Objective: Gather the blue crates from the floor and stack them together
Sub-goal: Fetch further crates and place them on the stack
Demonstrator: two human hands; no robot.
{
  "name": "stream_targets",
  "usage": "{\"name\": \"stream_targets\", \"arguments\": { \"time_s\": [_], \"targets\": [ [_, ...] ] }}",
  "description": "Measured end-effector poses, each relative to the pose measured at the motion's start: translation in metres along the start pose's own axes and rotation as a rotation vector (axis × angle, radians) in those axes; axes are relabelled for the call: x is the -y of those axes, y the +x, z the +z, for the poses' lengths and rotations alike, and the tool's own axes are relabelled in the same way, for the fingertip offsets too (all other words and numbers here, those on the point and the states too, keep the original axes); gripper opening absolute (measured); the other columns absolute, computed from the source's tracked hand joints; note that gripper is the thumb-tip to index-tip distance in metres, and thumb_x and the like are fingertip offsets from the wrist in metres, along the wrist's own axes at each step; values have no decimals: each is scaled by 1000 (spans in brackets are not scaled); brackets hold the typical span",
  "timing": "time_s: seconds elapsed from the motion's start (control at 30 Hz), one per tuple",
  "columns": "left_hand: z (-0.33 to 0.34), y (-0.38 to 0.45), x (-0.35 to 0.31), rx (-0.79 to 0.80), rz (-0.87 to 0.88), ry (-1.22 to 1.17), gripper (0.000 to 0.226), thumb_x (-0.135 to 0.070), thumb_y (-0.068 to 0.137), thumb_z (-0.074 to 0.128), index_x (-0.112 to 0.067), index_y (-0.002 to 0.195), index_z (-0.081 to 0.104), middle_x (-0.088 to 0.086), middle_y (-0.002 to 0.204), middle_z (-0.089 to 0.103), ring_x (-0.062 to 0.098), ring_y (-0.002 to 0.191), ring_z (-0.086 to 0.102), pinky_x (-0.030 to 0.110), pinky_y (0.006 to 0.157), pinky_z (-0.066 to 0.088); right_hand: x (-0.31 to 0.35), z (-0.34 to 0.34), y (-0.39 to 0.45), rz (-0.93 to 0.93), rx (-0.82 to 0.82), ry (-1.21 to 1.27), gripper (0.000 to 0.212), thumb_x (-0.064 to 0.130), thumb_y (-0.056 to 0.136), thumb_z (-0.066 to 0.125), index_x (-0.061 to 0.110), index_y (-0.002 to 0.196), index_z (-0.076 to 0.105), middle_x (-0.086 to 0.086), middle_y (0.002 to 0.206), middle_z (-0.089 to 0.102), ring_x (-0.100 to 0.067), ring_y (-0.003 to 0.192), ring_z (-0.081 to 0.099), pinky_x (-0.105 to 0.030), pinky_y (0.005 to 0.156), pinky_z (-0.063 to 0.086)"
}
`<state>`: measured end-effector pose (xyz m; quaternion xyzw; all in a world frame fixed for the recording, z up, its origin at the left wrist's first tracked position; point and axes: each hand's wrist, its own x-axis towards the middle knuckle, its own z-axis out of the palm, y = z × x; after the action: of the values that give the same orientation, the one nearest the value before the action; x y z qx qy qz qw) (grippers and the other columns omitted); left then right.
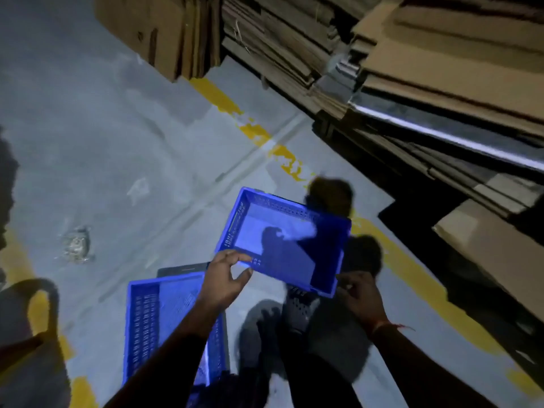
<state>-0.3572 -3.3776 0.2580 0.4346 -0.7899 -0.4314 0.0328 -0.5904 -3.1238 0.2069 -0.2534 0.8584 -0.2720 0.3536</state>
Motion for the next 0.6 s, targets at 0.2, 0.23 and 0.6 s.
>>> {"name": "stream_targets", "arguments": {
  "time_s": [0.2, 0.23, 0.6],
  "targets": [
    [70, 125, 114, -2, 34, 188, 41, -53, 73, 61, -27, 99, 78, 10, 116, 59, 26, 116, 60, 31, 99, 45, -78, 77, 121, 138, -35, 42, 40, 45, 70, 65, 29, 105, 73, -6, 85, 49, -27, 79, 56, -33, 78, 46],
    [79, 144, 129, 0, 17, 203, 43, -53, 71, 60, -27, 100, 78, 14, 119, 58, 30, 117, 60, 35, 99, 46, -96, 89, 139, 163, -43, 43, 44, 48, 68, 63, 31, 107, 72, -6, 87, 50, -31, 83, 58, -33, 78, 46],
    [125, 266, 236, -46, -38, 417, 33, -34, 65, 75, -33, 98, 78, 22, 147, 39, 43, 131, 46, 48, 106, 42, -165, 146, 212, 361, -155, 151, 49, 3, 69, 82, 34, 105, 70, -19, 102, 64, -36, 89, 66, -47, 84, 55]
  ]
}}
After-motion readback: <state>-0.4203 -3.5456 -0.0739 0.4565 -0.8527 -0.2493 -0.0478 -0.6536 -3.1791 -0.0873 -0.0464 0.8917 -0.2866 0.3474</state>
